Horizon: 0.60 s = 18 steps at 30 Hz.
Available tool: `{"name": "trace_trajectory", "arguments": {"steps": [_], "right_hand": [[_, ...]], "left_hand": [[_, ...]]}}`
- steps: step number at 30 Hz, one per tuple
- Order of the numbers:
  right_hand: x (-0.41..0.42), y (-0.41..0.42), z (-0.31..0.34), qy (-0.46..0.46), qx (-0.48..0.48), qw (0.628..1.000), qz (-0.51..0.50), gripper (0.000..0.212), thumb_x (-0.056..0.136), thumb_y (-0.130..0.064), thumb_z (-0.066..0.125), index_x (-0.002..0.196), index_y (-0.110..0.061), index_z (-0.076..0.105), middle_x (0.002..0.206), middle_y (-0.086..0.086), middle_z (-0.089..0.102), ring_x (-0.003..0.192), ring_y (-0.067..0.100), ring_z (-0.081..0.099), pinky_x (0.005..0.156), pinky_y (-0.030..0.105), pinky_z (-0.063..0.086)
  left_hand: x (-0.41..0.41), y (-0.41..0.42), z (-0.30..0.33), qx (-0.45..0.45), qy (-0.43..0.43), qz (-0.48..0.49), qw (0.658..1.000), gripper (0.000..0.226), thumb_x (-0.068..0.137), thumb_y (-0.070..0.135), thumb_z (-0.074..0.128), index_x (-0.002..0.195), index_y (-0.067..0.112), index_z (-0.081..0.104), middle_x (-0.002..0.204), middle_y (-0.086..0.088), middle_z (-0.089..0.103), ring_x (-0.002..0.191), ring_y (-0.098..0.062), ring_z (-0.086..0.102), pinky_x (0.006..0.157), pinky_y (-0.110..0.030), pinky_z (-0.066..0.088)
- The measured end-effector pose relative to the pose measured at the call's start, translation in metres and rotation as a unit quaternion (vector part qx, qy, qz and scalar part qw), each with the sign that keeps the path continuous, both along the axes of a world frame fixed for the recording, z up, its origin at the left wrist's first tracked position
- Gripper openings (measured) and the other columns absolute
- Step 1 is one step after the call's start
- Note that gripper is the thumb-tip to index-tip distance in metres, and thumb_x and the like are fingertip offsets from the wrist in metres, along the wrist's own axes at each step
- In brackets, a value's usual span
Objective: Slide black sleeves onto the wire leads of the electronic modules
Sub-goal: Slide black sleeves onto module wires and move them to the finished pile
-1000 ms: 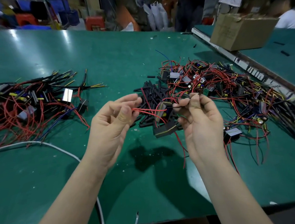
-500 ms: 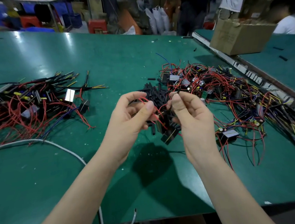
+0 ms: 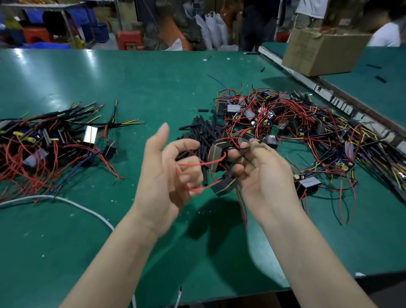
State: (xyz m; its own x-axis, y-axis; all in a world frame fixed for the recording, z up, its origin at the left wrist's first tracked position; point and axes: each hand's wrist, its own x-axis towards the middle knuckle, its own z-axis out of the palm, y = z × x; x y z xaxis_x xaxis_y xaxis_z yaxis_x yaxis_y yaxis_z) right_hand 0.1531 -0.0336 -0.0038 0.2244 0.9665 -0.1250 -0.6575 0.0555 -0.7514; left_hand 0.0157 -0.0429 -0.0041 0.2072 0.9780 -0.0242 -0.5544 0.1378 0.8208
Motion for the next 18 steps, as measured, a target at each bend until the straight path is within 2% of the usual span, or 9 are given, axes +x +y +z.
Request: {"name": "trace_trajectory", "arguments": {"steps": [2,4,6,8,10,11,14,18], "right_hand": [[-0.001,-0.001,0.002,-0.006,0.012,1.0,0.0,0.015,0.101,-0.005,0.041,0.09,-0.012,0.049,0.073,0.0,0.058,0.053,0.01,0.063,0.042,0.015,0.04],[-0.002,-0.003,0.005,-0.011,0.029,1.0,0.001,0.013,0.101,-0.007,0.042,0.091,-0.012,0.049,0.07,-0.003,0.062,0.056,0.01,0.065,0.043,0.015,0.042],[-0.003,-0.005,0.006,-0.019,0.043,0.999,0.005,0.011,0.101,-0.007,0.043,0.092,-0.011,0.048,0.068,-0.004,0.065,0.059,0.01,0.066,0.045,0.015,0.043],[-0.004,-0.006,0.006,-0.038,0.055,0.998,0.012,0.009,0.101,-0.008,0.042,0.093,-0.011,0.047,0.067,-0.005,0.065,0.058,0.01,0.066,0.045,0.015,0.042],[-0.004,-0.007,0.006,-0.066,0.073,0.995,0.023,0.009,0.101,-0.008,0.042,0.094,-0.012,0.045,0.068,-0.005,0.065,0.057,0.01,0.065,0.045,0.015,0.04],[-0.004,-0.008,0.005,-0.088,0.084,0.992,0.023,0.01,0.101,-0.009,0.042,0.093,-0.013,0.045,0.07,-0.005,0.065,0.056,0.009,0.064,0.045,0.015,0.039],[0.0,-0.009,0.004,-0.175,0.126,0.976,-0.012,0.012,0.101,-0.009,0.042,0.092,-0.015,0.046,0.079,0.0,0.064,0.049,0.007,0.054,0.044,0.014,0.035],[0.002,-0.009,0.001,-0.257,0.136,0.956,-0.035,0.012,0.1,-0.013,0.046,0.091,-0.019,0.051,0.081,-0.001,0.059,0.048,0.008,0.047,0.049,0.016,0.038]], "left_hand": [[0.002,0.0,-0.002,-0.027,0.044,-0.024,0.998,0.055,0.079,0.064,0.04,0.093,0.014,0.058,0.045,0.005,0.031,0.039,-0.011,0.026,0.04,-0.019,0.027],[0.006,0.001,-0.005,-0.039,0.106,-0.046,0.993,0.041,0.092,0.049,0.035,0.098,0.019,0.062,0.047,0.001,0.046,0.038,-0.011,0.04,0.038,-0.018,0.034],[0.01,0.002,-0.008,-0.03,0.15,-0.052,0.987,0.026,0.094,0.03,0.042,0.089,0.025,0.067,0.058,0.003,0.058,0.045,-0.008,0.053,0.04,-0.017,0.039],[0.01,0.003,-0.013,0.014,0.208,-0.05,0.977,0.026,0.091,0.017,0.052,0.079,0.031,0.071,0.064,0.014,0.06,0.054,-0.001,0.055,0.045,-0.013,0.04],[0.008,0.003,-0.017,0.078,0.253,-0.038,0.964,0.012,0.089,0.022,0.06,0.086,0.03,0.068,0.07,0.019,0.062,0.064,0.004,0.056,0.052,-0.011,0.041],[0.007,0.002,-0.016,0.103,0.259,-0.028,0.96,0.007,0.086,0.028,0.061,0.092,0.027,0.066,0.076,0.019,0.064,0.07,0.005,0.058,0.056,-0.011,0.043],[0.006,0.003,-0.018,0.134,0.23,0.052,0.962,0.031,0.075,0.035,0.061,0.102,0.02,0.064,0.09,0.01,0.07,0.084,-0.003,0.061,0.067,-0.012,0.047],[0.011,0.005,-0.014,0.149,0.192,0.147,0.959,0.031,0.075,0.033,0.061,0.105,0.025,0.059,0.087,0.008,0.07,0.072,-0.002,0.063,0.062,-0.011,0.046]]}}
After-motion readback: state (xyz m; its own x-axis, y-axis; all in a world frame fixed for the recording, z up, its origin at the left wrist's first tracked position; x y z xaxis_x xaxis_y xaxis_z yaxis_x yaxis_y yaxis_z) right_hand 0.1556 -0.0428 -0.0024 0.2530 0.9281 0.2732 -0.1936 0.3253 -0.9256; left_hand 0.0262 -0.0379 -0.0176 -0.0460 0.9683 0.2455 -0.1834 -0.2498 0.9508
